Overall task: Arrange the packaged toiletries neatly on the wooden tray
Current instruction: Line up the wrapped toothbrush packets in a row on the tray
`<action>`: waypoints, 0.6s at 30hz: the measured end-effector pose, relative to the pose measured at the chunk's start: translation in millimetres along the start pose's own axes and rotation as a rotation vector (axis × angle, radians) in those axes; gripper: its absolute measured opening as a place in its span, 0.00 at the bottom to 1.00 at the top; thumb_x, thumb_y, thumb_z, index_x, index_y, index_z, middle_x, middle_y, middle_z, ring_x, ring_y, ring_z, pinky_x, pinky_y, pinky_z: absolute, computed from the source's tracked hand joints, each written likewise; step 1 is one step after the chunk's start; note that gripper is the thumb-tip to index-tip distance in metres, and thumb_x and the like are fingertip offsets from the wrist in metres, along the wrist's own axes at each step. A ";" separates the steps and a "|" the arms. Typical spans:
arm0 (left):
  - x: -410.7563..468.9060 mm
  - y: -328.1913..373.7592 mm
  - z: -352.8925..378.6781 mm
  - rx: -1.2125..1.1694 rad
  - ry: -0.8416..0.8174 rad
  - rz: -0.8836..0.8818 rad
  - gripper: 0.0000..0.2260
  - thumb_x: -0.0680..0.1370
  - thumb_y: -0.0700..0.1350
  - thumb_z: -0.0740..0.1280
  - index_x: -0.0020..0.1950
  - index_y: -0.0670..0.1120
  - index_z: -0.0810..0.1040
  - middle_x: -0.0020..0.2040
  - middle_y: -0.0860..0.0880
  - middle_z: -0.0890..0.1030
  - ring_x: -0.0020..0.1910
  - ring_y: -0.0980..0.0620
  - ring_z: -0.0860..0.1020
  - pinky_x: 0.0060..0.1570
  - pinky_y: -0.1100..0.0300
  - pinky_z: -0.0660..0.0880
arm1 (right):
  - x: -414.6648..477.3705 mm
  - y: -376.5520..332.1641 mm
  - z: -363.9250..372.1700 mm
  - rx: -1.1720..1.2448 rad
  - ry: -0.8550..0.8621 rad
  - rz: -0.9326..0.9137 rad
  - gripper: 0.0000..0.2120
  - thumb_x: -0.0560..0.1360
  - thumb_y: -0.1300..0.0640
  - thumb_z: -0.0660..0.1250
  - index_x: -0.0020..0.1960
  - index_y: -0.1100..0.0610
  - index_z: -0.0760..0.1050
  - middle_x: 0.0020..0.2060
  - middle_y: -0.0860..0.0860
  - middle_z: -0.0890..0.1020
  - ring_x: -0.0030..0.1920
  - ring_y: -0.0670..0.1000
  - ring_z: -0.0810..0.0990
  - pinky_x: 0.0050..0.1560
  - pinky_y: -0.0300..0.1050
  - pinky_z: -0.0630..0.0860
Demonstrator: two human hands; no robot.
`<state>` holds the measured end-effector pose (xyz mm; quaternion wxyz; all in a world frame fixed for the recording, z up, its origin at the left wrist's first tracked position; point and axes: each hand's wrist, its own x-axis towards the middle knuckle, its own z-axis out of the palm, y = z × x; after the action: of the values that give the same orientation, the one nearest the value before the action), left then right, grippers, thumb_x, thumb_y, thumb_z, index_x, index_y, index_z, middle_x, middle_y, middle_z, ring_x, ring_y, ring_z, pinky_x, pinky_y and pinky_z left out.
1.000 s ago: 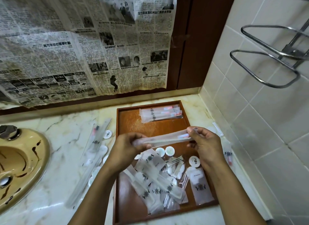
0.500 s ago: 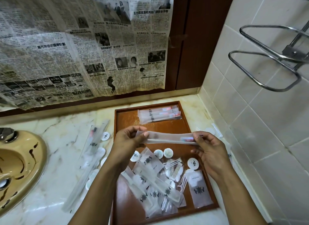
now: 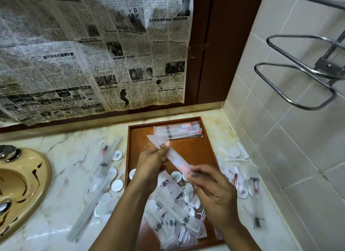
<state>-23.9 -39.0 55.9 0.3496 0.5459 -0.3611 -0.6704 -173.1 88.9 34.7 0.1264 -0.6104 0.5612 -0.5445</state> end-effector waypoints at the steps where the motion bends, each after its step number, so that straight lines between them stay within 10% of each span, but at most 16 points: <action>1: 1.2 1.0 0.2 -0.006 0.023 0.010 0.12 0.79 0.48 0.71 0.53 0.40 0.85 0.44 0.44 0.86 0.46 0.45 0.82 0.48 0.51 0.77 | -7.3 3.8 0.6 -0.031 -0.046 -0.024 0.15 0.69 0.70 0.77 0.53 0.57 0.86 0.58 0.49 0.82 0.58 0.46 0.82 0.56 0.39 0.80; 10: -2.7 -1.6 1.5 -0.085 0.002 0.047 0.08 0.78 0.41 0.72 0.55 0.39 0.83 0.37 0.49 0.85 0.37 0.52 0.84 0.44 0.54 0.78 | -11.9 14.9 -12.6 0.633 0.063 0.842 0.13 0.72 0.63 0.73 0.56 0.59 0.82 0.52 0.52 0.86 0.47 0.58 0.86 0.48 0.43 0.82; 18: 13.1 -8.6 -23.0 -0.027 -0.038 0.032 0.06 0.79 0.40 0.71 0.51 0.38 0.83 0.35 0.47 0.84 0.39 0.49 0.82 0.49 0.50 0.78 | 22.0 68.7 -26.7 0.355 0.057 0.943 0.10 0.72 0.68 0.74 0.50 0.57 0.84 0.44 0.57 0.86 0.44 0.55 0.85 0.41 0.43 0.82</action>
<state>-4.0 -48.4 38.9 0.3608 0.5223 -0.3674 -0.6798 -237.1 59.7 3.7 0.4450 -0.2446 0.6779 -0.5316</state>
